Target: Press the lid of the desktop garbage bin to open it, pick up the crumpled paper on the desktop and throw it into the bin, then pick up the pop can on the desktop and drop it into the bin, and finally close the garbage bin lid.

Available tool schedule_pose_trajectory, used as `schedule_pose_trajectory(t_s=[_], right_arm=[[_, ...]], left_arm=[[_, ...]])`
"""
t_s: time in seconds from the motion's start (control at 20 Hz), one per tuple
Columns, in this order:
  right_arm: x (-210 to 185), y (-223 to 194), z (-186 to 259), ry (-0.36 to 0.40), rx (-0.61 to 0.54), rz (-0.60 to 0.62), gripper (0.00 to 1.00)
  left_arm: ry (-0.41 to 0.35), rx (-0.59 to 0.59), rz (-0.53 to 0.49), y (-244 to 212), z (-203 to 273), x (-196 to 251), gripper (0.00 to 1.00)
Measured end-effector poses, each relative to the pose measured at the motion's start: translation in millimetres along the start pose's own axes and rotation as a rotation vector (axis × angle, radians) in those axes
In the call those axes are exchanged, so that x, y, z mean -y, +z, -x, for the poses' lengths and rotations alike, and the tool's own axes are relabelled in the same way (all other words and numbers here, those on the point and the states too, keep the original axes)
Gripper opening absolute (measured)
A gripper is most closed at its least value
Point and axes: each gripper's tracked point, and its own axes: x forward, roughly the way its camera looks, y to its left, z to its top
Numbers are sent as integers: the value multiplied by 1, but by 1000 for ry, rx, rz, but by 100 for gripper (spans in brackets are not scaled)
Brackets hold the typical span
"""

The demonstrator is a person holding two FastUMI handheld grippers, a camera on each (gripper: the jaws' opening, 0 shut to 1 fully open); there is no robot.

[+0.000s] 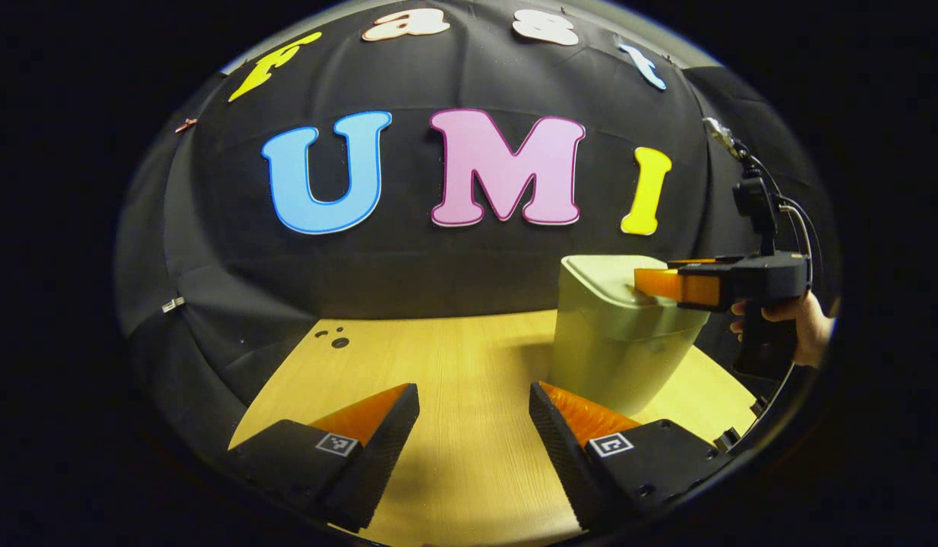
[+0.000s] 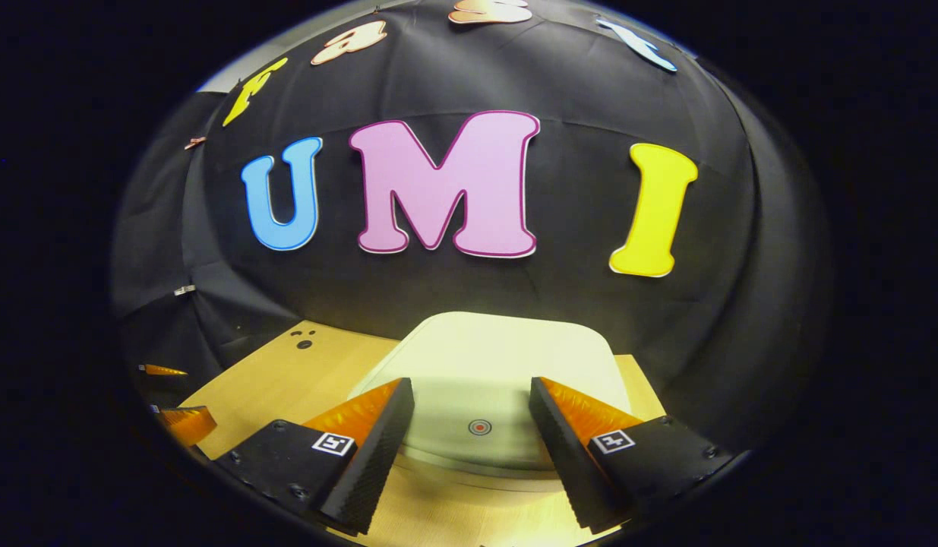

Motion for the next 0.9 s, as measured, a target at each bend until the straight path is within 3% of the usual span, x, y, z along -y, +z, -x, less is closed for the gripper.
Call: schedule_pose_trajectory(t_s=[0.4,0.65,0.9], right_arm=[[-40,20,74,-93,162,16,97],[-77,1,116,-90,148,-4,97],[-106,-38,138,-68,76,-11,97]], left_arm=[[13,168,42,34,50,-50,94],[56,205,100,17,73,-68,96],[22,145,128,-13,78,-63,96]])
